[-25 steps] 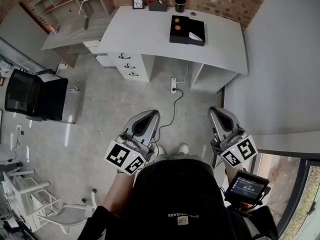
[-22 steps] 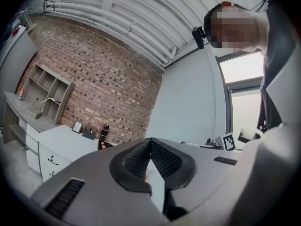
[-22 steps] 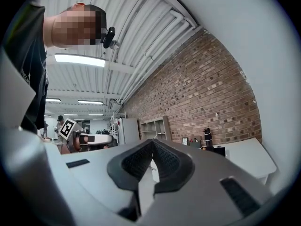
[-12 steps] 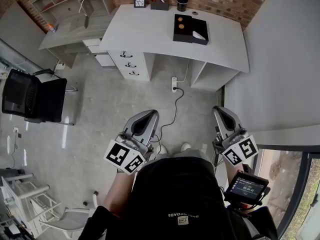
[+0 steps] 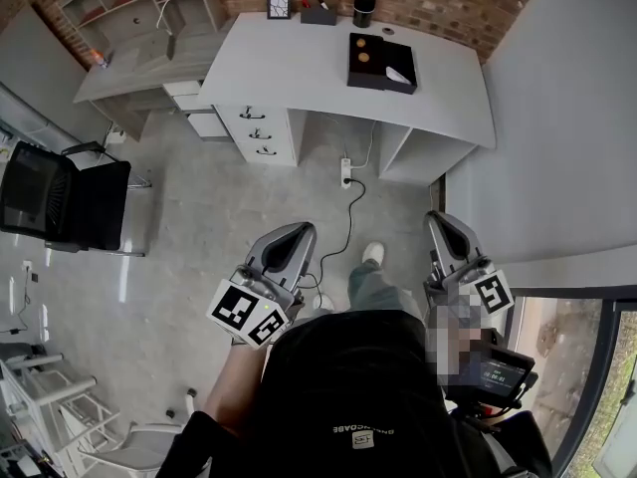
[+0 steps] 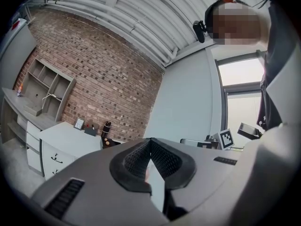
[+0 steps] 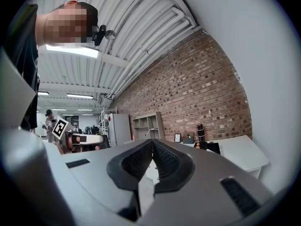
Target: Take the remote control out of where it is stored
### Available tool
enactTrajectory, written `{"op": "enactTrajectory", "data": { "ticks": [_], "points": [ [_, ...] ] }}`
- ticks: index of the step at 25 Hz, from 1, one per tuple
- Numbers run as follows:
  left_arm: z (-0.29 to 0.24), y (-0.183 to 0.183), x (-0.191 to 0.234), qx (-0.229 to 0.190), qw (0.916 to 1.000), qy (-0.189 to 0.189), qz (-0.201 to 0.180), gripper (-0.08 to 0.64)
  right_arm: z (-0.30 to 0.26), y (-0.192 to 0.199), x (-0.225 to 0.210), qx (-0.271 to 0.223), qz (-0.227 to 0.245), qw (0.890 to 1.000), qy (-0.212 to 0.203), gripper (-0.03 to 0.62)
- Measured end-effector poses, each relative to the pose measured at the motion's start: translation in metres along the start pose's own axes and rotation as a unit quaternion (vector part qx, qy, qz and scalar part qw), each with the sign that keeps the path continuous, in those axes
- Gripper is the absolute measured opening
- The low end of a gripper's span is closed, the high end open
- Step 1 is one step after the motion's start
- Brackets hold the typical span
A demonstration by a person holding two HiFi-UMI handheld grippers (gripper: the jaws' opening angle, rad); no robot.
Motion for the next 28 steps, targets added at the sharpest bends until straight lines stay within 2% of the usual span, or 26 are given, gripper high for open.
{"op": "enactTrajectory", "data": {
  "ticks": [11,28],
  "points": [
    [-0.026,0.000,0.022,0.018,0.9998,-0.010,-0.002,0.008,-0.032,-0.005,-0.031,-0.009,-0.008,1.000,-0.003,0.006],
    [-0.127,-0.014,0.070,0.046,0.9987,-0.016,0.011,0.008,-0.101,-0.019,-0.126,0.012,-0.040,0.999,-0.007,0.005]
  ]
}}
Point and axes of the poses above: the fingertips, and each gripper's own axes: z backward along the fingers, x to its left, y out of its underside, the point moved 6 cm from there along z, backward along the fingers, and after that the axes turned 7 degrees about x, right-handed, at the moved point
